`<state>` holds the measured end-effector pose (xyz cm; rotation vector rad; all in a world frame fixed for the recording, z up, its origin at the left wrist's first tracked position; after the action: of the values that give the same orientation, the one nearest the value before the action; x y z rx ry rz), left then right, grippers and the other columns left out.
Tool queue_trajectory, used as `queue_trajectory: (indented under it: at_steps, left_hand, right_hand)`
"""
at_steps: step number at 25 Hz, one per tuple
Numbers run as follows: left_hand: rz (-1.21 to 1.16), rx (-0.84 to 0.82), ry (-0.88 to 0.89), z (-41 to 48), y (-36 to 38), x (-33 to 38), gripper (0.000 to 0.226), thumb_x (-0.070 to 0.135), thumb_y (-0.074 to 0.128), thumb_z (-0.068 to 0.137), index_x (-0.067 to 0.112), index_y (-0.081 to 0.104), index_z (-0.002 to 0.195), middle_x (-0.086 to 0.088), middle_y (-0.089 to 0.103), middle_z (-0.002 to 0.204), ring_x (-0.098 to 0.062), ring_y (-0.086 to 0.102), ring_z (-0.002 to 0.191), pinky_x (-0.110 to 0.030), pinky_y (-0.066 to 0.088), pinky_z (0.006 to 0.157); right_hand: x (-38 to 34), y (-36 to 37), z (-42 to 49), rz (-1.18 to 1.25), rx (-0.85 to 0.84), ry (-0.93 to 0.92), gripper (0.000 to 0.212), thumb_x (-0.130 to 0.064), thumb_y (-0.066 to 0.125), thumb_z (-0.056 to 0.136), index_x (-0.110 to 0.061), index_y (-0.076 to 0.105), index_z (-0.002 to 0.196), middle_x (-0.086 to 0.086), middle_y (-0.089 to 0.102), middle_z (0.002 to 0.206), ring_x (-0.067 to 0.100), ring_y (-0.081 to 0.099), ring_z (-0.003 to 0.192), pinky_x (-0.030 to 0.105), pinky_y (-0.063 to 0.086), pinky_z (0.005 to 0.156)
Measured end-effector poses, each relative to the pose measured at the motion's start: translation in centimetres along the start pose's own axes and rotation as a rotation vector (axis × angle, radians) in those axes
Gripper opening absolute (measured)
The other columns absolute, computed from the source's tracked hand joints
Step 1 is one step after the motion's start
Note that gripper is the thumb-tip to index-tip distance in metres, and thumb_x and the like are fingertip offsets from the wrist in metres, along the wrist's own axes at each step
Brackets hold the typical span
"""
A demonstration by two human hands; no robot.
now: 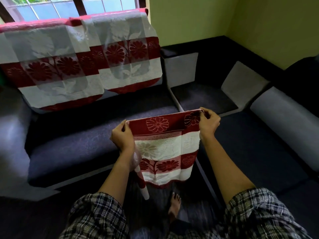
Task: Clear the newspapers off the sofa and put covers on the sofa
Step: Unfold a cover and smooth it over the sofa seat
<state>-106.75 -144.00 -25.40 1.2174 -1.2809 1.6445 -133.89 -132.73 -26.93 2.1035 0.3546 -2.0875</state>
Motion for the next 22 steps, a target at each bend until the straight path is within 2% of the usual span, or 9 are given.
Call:
queue_trajectory:
  at_steps: [3,5,6,8,10,12,15,17,22]
  left_hand:
    - [0.033,-0.013,-0.045,2.1,4.1,-0.6,0.020,0.007,0.053,0.091,0.011,0.071,0.085,0.005,0.063,0.080,-0.006,0.057,0.075,-0.015,0.043,0.068]
    - [0.064,-0.033,-0.080,3.6,6.7,-1.5,0.032,0.007,0.052,0.092,0.022,0.062,0.066,0.010,0.059,0.068,-0.005,0.053,0.066,-0.007,0.041,0.056]
    - [0.078,-0.027,-0.101,4.3,7.9,-2.1,0.030,0.007,0.053,0.091,0.021,0.064,0.066,0.008,0.060,0.069,-0.007,0.054,0.068,-0.005,0.041,0.055]
    - [0.095,-0.016,-0.145,5.7,9.9,-3.3,0.019,0.008,0.055,0.090,0.009,0.072,0.081,0.004,0.063,0.075,-0.010,0.058,0.075,-0.016,0.050,0.065]
    - [0.118,-0.021,-0.178,6.9,12.4,-4.6,0.020,0.008,0.055,0.089,0.014,0.069,0.075,0.007,0.061,0.068,-0.011,0.057,0.074,-0.025,0.051,0.069]
    - [0.127,-0.052,-0.206,7.9,14.6,-5.0,0.027,0.006,0.054,0.089,0.020,0.062,0.068,0.012,0.056,0.063,-0.011,0.055,0.073,-0.022,0.045,0.067]
    - [0.121,-0.065,-0.240,10.2,17.5,-5.6,0.018,0.007,0.054,0.090,0.008,0.071,0.097,0.002,0.065,0.085,-0.009,0.060,0.081,-0.017,0.047,0.070]
    - [0.134,-0.064,-0.264,12.0,19.3,-5.8,0.021,0.009,0.054,0.092,0.005,0.068,0.106,0.001,0.063,0.088,-0.009,0.060,0.083,-0.016,0.047,0.071]
    - [0.119,-0.069,-0.335,19.2,25.4,-7.4,0.019,0.012,0.057,0.089,0.005,0.070,0.102,-0.006,0.070,0.094,-0.018,0.066,0.088,-0.031,0.055,0.083]
  right_hand:
    - [2.2,3.0,4.0,-0.025,-0.022,0.042,0.015,-0.004,0.061,0.086,-0.005,0.071,0.097,0.009,0.069,0.094,0.016,0.065,0.086,0.026,0.056,0.079]
    - [3.7,4.7,6.5,-0.057,-0.029,0.066,0.014,-0.005,0.061,0.086,-0.006,0.072,0.096,0.008,0.070,0.092,0.017,0.066,0.086,0.029,0.056,0.080]
    - [4.4,5.5,7.7,-0.073,-0.039,0.075,0.014,-0.004,0.061,0.086,-0.006,0.071,0.095,0.007,0.070,0.091,0.017,0.067,0.086,0.030,0.056,0.081]
    - [5.2,6.9,9.6,-0.102,-0.080,0.065,0.014,-0.002,0.060,0.086,-0.006,0.071,0.094,0.008,0.069,0.091,0.018,0.066,0.086,0.031,0.056,0.081]
    - [6.2,8.6,11.9,-0.135,-0.110,0.061,0.015,-0.001,0.059,0.086,-0.003,0.070,0.095,0.010,0.069,0.091,0.018,0.065,0.086,0.032,0.055,0.082]
    - [7.7,10.1,14.0,-0.149,-0.116,0.095,0.015,0.000,0.058,0.086,-0.002,0.069,0.095,0.011,0.069,0.092,0.019,0.064,0.086,0.034,0.055,0.083]
    - [9.7,12.7,16.9,-0.187,-0.122,0.155,0.015,-0.001,0.057,0.087,-0.004,0.069,0.096,0.011,0.068,0.094,0.022,0.065,0.089,0.036,0.055,0.084]
    - [10.3,14.4,18.6,-0.218,-0.126,0.172,0.015,-0.003,0.057,0.089,-0.005,0.069,0.097,0.011,0.068,0.097,0.020,0.065,0.089,0.034,0.055,0.084]
    - [12.0,21.5,23.9,-0.318,-0.144,0.195,0.018,-0.005,0.053,0.092,-0.008,0.069,0.100,0.007,0.067,0.100,0.015,0.061,0.090,0.023,0.053,0.078]
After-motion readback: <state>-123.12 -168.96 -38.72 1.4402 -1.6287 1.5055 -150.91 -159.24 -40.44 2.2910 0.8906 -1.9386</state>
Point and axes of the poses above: each hand's wrist, its own z-axis towards the middle knuckle, its own y-axis out of the palm, x = y × z, the point moved 4 cm from there along z, towards the middle knuckle
